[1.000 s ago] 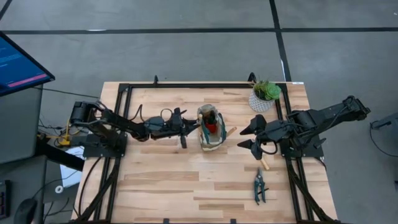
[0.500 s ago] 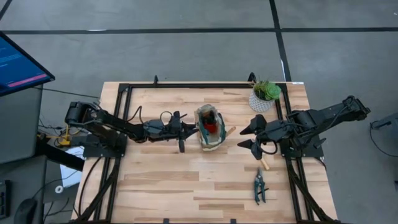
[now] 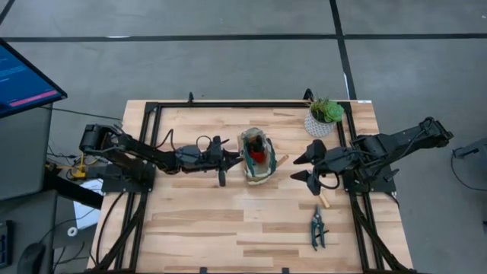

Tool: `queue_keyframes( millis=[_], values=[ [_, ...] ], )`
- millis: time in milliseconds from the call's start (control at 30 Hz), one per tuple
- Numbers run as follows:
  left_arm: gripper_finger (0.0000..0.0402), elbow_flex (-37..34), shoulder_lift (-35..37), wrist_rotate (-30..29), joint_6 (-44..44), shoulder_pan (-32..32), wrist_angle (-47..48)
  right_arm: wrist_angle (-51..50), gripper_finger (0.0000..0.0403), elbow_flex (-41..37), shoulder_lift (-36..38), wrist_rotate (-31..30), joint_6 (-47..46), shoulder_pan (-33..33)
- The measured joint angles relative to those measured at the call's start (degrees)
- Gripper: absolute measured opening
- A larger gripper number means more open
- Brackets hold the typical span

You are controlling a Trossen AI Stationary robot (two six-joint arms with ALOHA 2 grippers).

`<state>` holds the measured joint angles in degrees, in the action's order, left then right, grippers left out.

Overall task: Pick & Place Garden tools in Gardening bag
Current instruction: Put the brown trowel into the gardening bag

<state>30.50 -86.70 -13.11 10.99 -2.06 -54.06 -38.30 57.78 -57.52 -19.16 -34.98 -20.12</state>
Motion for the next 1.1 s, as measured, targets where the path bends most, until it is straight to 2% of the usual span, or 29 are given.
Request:
queue_keyframes(
  millis=[467, 700, 1100],
  values=[
    [0.0010, 0.3, 0.0, -0.5, 0.0, -0.5, -0.4, 1.0, 0.0270, 0.0, 0.0, -1.9, 0.2, 0.0],
    [0.0010, 2.6, -3.6, 0.6, 0.0, -0.5, -0.3, 1.7, 0.0270, 0.0, 0.0, -1.9, 0.4, 0.0],
    [0.0010, 3.9, -3.7, 0.5, -1.6, -0.4, -0.5, 1.5, 0.0270, 0.0, 0.0, -1.9, 0.5, 0.0]
  ],
)
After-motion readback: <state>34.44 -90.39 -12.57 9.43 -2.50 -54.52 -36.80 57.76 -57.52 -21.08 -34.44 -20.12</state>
